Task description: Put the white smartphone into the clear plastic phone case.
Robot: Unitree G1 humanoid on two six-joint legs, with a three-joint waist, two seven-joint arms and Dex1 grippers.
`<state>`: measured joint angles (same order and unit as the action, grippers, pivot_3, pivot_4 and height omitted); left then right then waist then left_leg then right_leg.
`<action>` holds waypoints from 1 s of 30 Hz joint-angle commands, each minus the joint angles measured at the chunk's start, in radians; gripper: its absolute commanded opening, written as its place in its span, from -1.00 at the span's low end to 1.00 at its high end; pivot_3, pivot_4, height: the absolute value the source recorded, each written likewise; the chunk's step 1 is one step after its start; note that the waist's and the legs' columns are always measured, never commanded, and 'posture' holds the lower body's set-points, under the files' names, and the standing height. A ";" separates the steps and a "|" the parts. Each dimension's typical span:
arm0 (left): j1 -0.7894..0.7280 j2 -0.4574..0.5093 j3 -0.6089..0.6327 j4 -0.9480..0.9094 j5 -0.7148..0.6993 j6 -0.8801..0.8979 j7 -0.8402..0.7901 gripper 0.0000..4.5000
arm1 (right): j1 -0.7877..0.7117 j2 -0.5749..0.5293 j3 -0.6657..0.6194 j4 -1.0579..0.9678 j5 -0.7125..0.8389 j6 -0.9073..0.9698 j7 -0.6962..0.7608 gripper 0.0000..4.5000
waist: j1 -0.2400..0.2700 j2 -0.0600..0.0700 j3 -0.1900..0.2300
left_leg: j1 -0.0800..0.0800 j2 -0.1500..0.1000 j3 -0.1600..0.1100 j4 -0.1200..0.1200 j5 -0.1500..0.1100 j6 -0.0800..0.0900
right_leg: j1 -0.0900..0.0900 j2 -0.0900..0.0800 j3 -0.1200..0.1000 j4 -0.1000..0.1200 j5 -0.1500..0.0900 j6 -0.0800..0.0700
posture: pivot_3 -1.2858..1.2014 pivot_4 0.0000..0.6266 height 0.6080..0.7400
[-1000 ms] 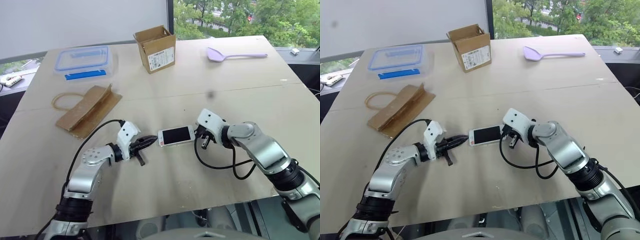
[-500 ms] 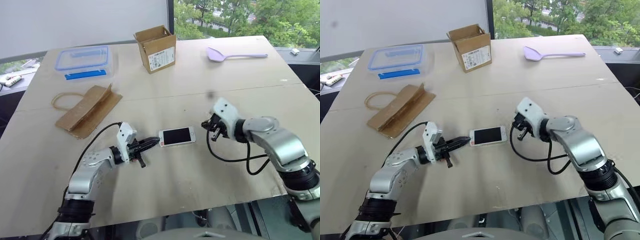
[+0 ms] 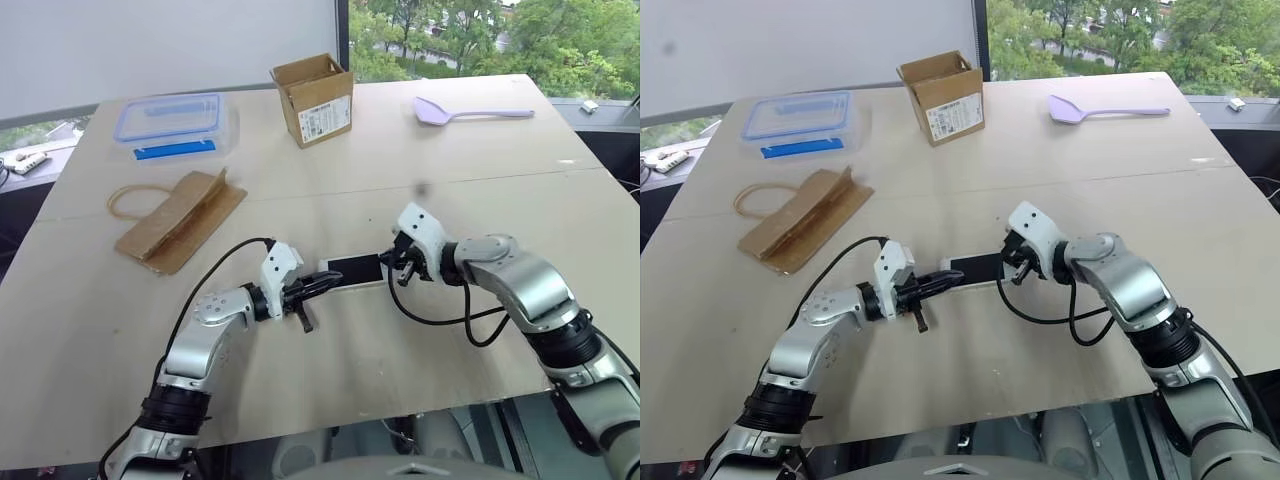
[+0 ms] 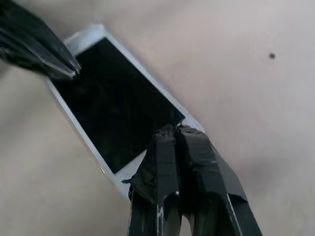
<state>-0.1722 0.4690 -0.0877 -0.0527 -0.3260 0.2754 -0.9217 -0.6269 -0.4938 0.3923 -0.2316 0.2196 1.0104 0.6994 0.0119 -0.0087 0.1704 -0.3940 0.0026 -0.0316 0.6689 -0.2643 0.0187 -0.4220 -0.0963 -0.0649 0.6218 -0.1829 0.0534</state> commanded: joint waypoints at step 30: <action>0.036 0.007 -0.030 -0.108 0.015 0.106 0.076 -0.97 | 0.047 0.055 0.215 0.371 -0.168 -0.102 0.088 -0.99 | -0.023 -0.001 -0.041 | 0.015 0.001 -0.001 -0.001 -0.001 0.000 | 0.010 0.000 0.005 0.003 -0.005 0.000 | 0.03 -0.52 1.00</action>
<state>-0.1381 0.4709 -0.1065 -0.1281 -0.3155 0.3723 -0.8470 -0.6738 -0.4233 0.4841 0.0163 0.0950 0.8649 0.7727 -0.0107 -0.0098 0.1294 -0.3789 0.0035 -0.0326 0.6678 -0.2649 0.0189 -0.4124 -0.0960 -0.0594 0.6244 -0.1880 0.0536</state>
